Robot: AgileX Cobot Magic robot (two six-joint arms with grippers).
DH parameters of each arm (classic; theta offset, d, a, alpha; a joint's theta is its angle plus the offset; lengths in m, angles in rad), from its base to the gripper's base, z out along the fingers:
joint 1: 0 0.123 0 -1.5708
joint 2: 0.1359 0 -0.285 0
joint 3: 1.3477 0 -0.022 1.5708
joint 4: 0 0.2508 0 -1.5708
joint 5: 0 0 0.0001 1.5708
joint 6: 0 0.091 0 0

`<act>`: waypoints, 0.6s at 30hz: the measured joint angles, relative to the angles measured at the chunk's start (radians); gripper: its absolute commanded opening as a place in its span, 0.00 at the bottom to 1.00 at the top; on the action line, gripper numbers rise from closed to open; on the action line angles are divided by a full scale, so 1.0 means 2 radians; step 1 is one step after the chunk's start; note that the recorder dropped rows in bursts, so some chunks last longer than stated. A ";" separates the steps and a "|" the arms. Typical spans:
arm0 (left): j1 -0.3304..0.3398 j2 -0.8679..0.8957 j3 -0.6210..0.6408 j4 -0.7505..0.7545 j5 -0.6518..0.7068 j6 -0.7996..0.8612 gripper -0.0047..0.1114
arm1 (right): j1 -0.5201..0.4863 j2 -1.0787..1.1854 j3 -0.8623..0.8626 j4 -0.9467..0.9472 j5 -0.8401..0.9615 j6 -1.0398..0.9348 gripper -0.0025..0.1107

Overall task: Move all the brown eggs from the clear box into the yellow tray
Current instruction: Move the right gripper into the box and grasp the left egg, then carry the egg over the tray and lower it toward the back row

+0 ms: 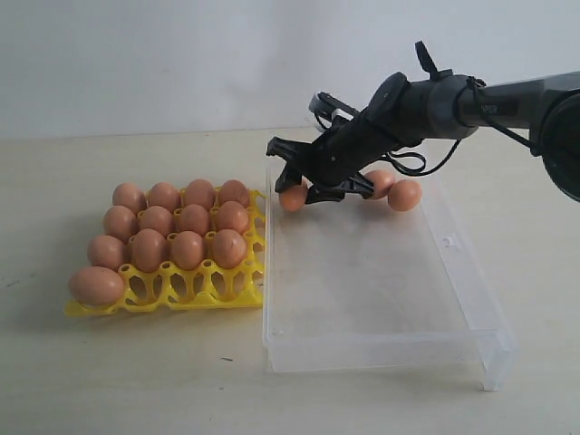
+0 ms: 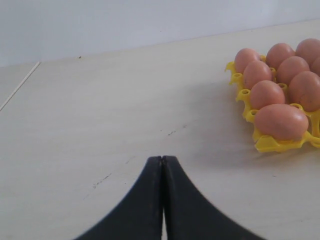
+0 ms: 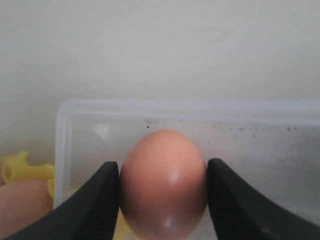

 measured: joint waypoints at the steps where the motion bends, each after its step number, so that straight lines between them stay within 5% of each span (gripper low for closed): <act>1: 0.000 0.000 0.000 0.000 0.000 0.000 0.04 | 0.000 -0.003 0.000 -0.002 0.002 -0.008 0.02; 11: 0.000 0.000 0.000 0.000 0.000 0.000 0.04 | 0.016 -0.103 0.013 -0.003 -0.031 -0.086 0.02; 18: 0.000 0.000 0.000 0.000 0.000 0.000 0.04 | 0.059 -0.192 0.136 0.067 -0.095 -0.218 0.02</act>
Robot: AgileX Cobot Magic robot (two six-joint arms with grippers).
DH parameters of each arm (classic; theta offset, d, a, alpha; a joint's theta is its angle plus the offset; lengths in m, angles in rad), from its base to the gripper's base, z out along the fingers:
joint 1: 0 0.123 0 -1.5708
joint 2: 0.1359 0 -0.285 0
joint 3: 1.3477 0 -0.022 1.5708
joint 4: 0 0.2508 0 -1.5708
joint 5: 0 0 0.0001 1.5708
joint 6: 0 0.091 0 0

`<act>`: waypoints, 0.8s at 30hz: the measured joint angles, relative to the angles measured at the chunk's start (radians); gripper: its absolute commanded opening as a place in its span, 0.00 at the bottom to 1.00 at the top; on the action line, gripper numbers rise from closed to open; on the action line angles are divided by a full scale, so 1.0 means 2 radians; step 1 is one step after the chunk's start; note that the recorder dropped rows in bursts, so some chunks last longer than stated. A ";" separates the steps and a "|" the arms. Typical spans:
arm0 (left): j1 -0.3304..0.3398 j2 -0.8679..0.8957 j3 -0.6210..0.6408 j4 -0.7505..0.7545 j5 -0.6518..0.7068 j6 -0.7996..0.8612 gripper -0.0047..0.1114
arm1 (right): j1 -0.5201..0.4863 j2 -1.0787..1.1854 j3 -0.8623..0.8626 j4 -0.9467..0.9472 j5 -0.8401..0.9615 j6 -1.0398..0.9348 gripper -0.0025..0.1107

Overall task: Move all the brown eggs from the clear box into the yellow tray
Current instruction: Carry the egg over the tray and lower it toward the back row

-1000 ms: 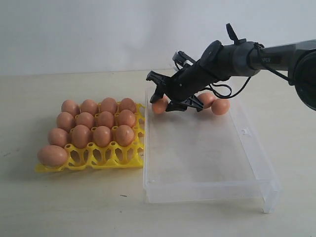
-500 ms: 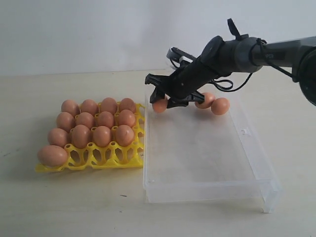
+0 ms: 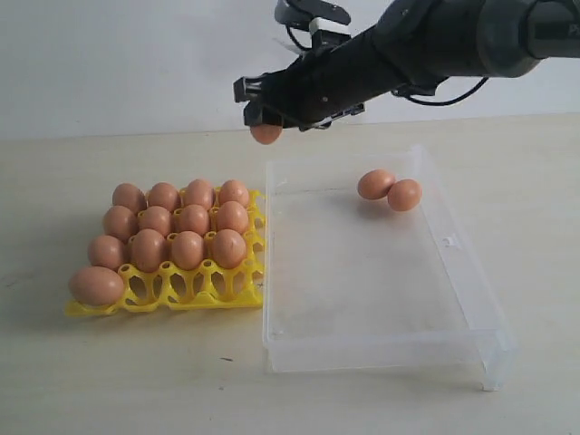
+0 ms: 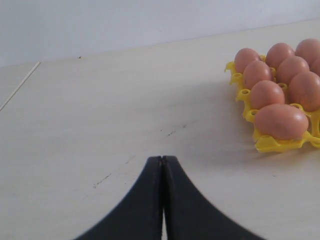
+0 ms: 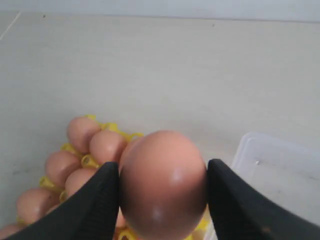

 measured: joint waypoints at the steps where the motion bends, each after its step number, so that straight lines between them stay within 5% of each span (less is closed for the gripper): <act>1: 0.000 0.000 0.000 0.000 0.000 0.000 0.04 | 0.010 -0.011 0.023 0.027 -0.016 -0.034 0.02; 10: 0.000 0.000 0.000 0.000 0.000 0.000 0.04 | 0.092 -0.066 0.148 0.405 -0.044 -0.534 0.02; 24: 0.000 0.000 0.000 0.000 0.000 0.000 0.04 | 0.133 -0.067 0.154 0.447 -0.115 -0.617 0.02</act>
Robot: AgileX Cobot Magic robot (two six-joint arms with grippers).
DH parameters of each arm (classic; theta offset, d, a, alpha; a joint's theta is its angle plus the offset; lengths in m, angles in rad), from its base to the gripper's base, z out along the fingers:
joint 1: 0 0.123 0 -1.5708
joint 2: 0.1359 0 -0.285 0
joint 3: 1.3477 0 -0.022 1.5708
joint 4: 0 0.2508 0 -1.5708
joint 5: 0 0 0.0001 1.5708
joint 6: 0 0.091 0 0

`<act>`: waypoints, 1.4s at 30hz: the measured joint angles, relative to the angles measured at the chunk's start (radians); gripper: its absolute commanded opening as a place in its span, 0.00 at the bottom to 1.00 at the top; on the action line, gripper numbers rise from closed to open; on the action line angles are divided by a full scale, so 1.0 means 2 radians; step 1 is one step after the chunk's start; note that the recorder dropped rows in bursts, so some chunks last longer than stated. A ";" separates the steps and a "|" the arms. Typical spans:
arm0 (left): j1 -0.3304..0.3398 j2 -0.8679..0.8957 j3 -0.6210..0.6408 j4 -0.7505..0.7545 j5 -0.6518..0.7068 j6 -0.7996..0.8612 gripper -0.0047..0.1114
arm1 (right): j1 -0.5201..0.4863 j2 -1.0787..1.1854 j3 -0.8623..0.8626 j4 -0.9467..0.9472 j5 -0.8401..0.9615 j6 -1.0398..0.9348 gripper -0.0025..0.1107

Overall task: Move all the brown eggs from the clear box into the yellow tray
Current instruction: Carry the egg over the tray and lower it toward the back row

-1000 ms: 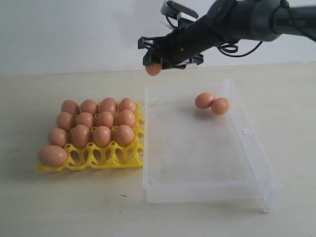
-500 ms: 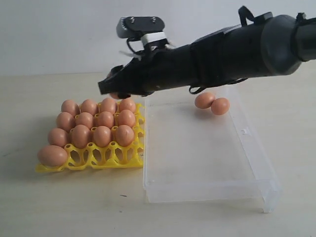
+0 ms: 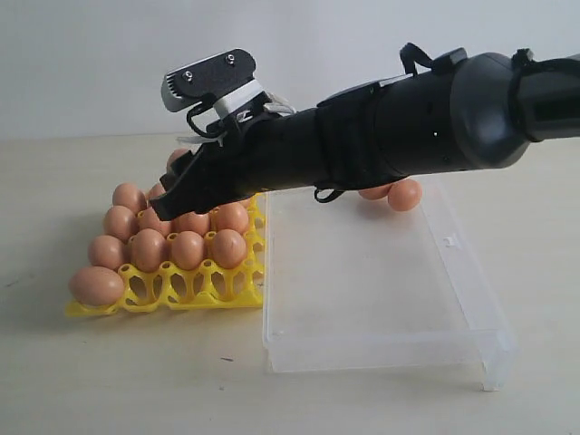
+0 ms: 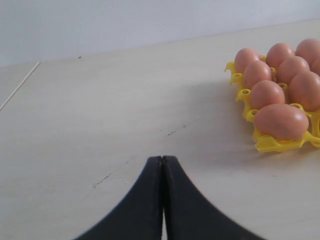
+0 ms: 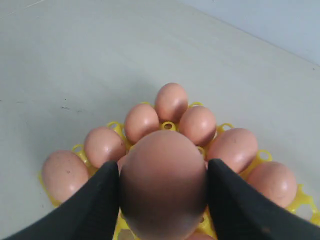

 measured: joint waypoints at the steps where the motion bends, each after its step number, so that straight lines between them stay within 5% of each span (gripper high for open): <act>1: 0.000 0.000 0.000 0.000 0.000 0.000 0.04 | 0.000 -0.001 0.000 0.001 -0.001 0.000 0.02; 5: 0.000 0.000 0.000 0.000 0.000 0.000 0.04 | 0.000 -0.005 0.000 -0.041 -0.008 0.079 0.02; 11: 0.000 0.000 0.000 0.000 0.000 0.000 0.04 | 0.019 -0.008 -0.005 -0.623 -0.096 0.689 0.02; 15: 0.000 0.000 0.000 0.000 0.000 0.000 0.04 | 0.022 -0.011 -0.005 -0.808 -0.115 0.892 0.02; 21: 0.000 0.000 0.000 0.000 0.000 0.000 0.04 | 0.031 -0.010 -0.005 -0.920 -0.134 0.993 0.02; 42: 0.000 0.000 0.000 0.000 0.000 0.000 0.04 | 0.034 0.085 -0.005 -0.932 -0.257 1.036 0.02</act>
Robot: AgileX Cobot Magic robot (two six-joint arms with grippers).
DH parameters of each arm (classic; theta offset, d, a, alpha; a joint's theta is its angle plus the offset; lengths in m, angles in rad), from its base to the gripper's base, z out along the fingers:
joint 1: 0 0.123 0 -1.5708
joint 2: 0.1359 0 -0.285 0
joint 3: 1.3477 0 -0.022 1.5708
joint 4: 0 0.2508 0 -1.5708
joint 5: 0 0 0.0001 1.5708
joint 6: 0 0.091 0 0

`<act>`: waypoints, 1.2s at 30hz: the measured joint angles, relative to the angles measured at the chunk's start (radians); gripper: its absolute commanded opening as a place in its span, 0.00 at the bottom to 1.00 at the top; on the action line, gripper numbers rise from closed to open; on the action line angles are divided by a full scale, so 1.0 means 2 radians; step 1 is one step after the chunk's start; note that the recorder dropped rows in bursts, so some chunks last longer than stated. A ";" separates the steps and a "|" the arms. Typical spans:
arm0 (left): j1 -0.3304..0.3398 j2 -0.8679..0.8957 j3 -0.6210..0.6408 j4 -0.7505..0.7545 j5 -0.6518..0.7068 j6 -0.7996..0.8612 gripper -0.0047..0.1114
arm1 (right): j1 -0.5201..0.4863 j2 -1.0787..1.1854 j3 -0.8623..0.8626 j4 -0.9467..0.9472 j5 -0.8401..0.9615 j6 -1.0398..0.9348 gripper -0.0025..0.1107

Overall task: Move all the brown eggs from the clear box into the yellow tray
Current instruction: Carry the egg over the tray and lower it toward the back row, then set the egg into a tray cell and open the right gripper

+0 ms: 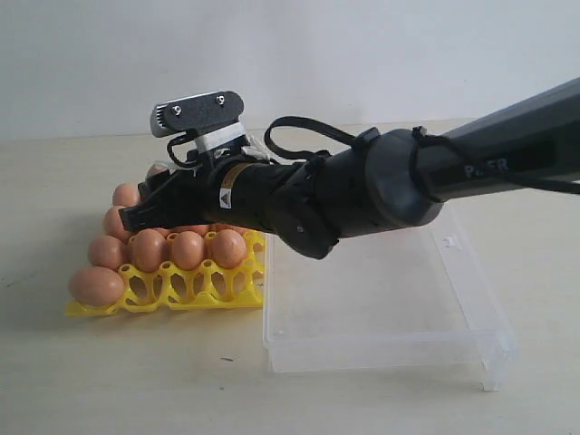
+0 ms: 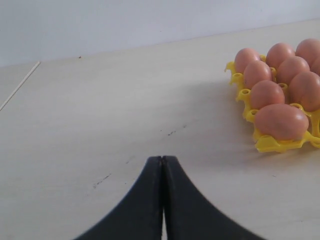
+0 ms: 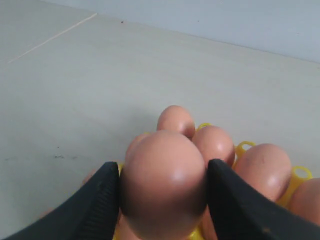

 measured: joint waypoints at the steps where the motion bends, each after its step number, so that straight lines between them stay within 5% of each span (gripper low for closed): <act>1: 0.000 0.000 0.000 0.000 0.000 0.000 0.04 | 0.000 0.005 0.000 0.000 -0.009 0.003 0.02; 13: 0.000 0.000 0.000 0.000 0.000 0.000 0.04 | 0.021 0.021 0.032 -0.022 -0.107 -0.023 0.02; 36: 0.000 0.000 0.000 0.000 0.000 0.000 0.04 | 0.045 0.021 0.072 -0.026 -0.113 -0.129 0.02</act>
